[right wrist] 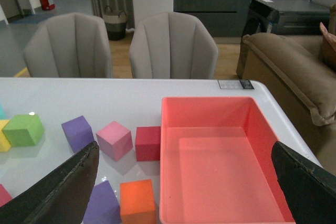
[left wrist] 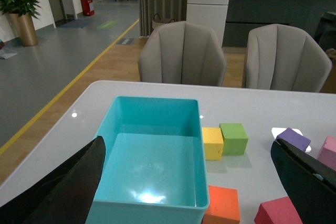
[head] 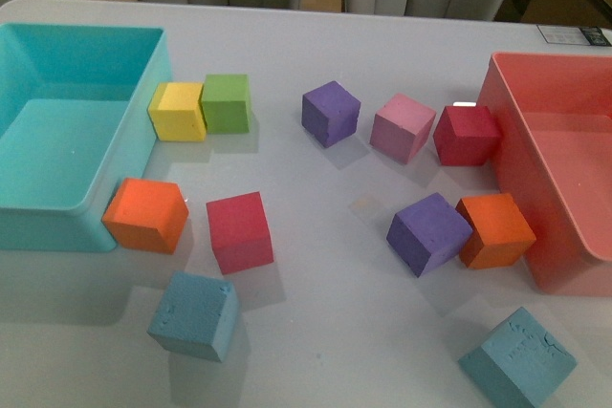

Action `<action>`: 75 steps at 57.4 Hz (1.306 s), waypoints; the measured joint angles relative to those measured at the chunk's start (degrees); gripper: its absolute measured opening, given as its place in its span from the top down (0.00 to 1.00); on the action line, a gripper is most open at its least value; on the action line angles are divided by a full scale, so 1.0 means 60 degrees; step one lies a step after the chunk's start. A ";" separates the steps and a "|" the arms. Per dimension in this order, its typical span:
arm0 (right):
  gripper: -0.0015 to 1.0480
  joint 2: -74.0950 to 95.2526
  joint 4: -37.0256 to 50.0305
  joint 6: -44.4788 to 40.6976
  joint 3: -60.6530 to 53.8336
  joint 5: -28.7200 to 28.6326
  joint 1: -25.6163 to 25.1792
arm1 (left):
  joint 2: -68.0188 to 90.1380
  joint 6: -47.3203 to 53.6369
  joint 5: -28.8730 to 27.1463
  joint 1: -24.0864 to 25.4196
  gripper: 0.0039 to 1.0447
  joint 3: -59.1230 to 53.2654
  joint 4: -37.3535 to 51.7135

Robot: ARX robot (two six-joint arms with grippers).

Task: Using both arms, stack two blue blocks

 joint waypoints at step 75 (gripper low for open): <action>0.09 1.0994 0.2138 -0.3027 0.1632 -0.1388 0.0153 | 0.0000 0.0000 0.0000 0.0000 0.08 0.0000 0.0000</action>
